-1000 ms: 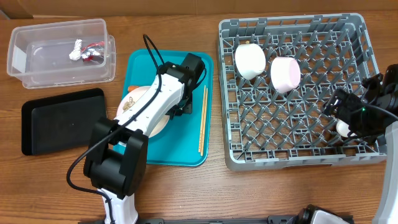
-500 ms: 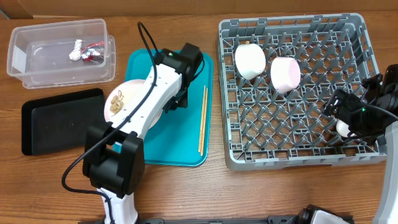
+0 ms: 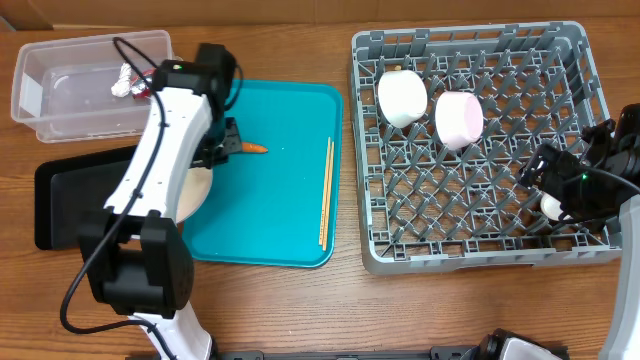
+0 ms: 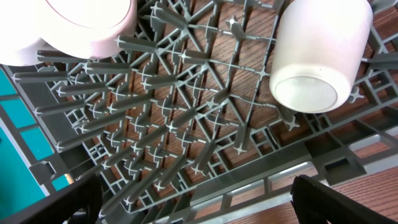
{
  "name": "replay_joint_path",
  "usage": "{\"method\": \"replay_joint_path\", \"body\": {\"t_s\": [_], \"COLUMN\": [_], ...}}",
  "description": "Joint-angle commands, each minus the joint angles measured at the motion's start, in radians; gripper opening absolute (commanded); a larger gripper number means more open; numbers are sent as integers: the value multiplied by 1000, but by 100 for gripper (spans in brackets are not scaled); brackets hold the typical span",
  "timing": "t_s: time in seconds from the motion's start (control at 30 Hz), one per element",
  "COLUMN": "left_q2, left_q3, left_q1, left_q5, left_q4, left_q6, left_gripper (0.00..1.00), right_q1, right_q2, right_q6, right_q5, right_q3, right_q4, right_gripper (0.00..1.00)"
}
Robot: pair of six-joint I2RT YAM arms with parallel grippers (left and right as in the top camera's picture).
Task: Sort waste into correct bins and load items into the dishwasher
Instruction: 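Lift the plate left and tilt it to dump food onto the black tray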
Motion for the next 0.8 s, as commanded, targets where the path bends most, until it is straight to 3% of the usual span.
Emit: {"method": "replay_joint_path", "body": {"t_s": [0.0, 0.27, 0.5, 0.77], "left_q2": [-33, -33, -33, -33], "left_q3": [26, 26, 26, 26], "left_q1": [67, 241, 402, 584], "left_q5": [59, 238, 488, 996], "left_q4": [6, 59, 117, 105], "left_q6": [74, 212, 349, 522], "left_gripper": [4, 4, 4, 4], "right_q1": [1, 1, 1, 1], "right_q2": [-10, -10, -10, -10], "right_q6": [-4, -4, -4, -4], "right_q5": [-5, -5, -5, 5], "right_q3": [9, 9, 9, 9], "right_q4": [-2, -8, -15, -14], "right_gripper": [100, 100, 100, 100]}}
